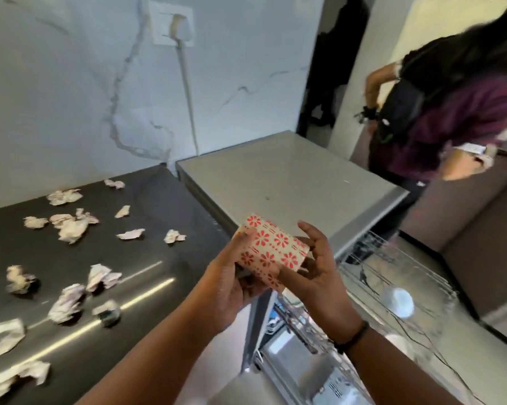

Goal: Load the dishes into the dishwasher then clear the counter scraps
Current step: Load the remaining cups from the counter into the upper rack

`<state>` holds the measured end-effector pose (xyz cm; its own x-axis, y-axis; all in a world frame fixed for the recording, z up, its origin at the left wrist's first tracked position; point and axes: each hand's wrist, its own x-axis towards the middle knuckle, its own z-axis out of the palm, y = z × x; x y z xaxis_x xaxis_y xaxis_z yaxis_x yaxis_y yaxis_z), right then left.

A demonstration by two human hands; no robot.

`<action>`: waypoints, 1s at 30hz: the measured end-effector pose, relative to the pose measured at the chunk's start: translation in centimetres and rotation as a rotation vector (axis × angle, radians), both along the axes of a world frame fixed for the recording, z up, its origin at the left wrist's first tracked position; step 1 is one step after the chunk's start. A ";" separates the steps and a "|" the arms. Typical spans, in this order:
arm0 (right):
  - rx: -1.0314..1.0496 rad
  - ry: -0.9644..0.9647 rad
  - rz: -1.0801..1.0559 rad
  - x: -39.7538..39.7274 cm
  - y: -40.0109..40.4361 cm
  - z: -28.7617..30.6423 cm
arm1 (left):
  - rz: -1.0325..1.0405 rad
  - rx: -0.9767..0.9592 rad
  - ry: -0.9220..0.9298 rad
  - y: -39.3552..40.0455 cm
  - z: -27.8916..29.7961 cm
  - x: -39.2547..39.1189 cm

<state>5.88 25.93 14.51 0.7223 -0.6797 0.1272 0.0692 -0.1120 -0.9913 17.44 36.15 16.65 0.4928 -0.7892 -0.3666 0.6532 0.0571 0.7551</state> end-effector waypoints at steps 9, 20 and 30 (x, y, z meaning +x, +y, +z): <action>0.137 0.072 -0.202 -14.6 -10.5 -0.8 | -0.399 0.163 0.073 -13.9 -4.4 -11.5; -0.103 0.767 -0.217 -24.5 -26.5 -8.7 | -0.636 0.830 -1.113 -21.8 -17.7 -16.1; -0.446 1.147 0.140 -18.4 -29.4 -18.5 | -0.964 1.010 -1.661 -20.0 -26.1 -14.0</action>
